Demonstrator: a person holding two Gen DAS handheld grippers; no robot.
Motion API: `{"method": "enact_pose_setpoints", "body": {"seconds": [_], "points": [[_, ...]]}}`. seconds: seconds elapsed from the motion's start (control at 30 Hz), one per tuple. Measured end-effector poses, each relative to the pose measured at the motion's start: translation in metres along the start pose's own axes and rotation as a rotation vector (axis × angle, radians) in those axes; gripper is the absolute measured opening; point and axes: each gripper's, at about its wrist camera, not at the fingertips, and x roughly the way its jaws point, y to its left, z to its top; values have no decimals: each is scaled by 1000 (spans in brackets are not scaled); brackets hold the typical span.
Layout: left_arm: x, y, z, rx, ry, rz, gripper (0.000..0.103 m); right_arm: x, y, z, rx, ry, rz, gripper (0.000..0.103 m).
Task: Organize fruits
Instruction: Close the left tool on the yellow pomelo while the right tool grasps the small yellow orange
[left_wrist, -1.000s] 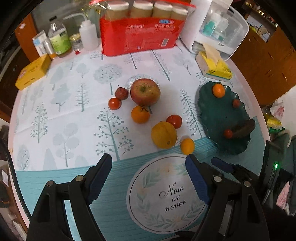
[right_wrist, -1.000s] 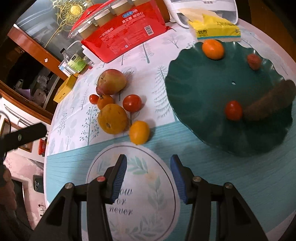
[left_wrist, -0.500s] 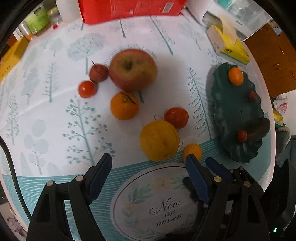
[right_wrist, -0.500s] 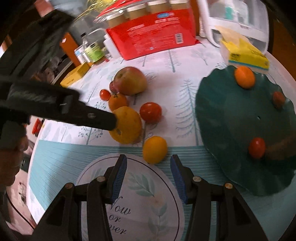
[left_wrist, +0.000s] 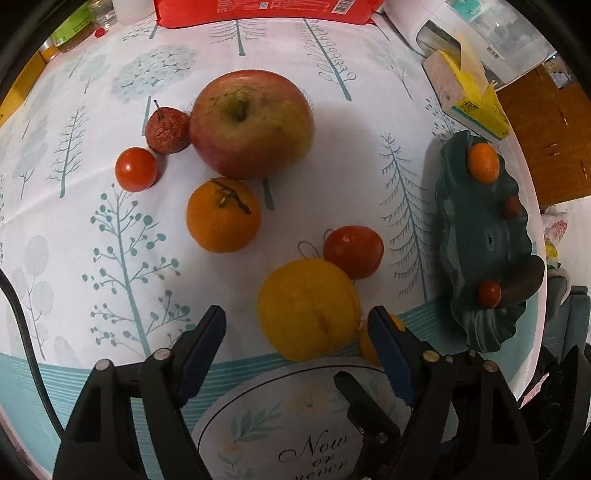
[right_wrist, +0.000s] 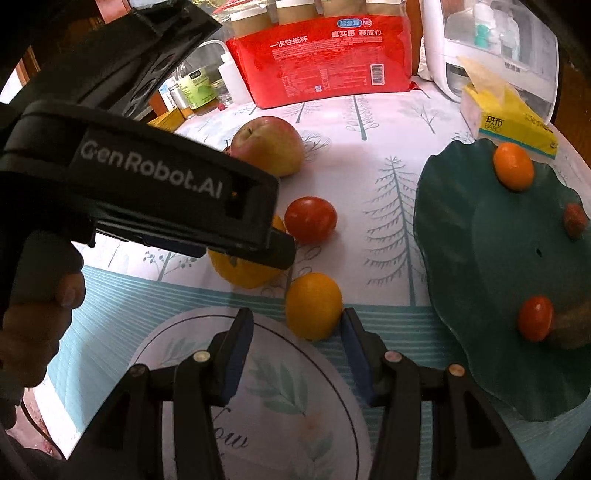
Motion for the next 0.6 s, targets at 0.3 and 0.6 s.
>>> {"method": "enact_pose_setpoints", "body": {"seconds": [0.3,0.6], "points": [[6,-3,5,15,-30,-40,50,4,-2,2,-16,-24,1,32],[-7,2,-7,-8,-44,-23,48,-8,8,3,-47,-40,14,31]]}}
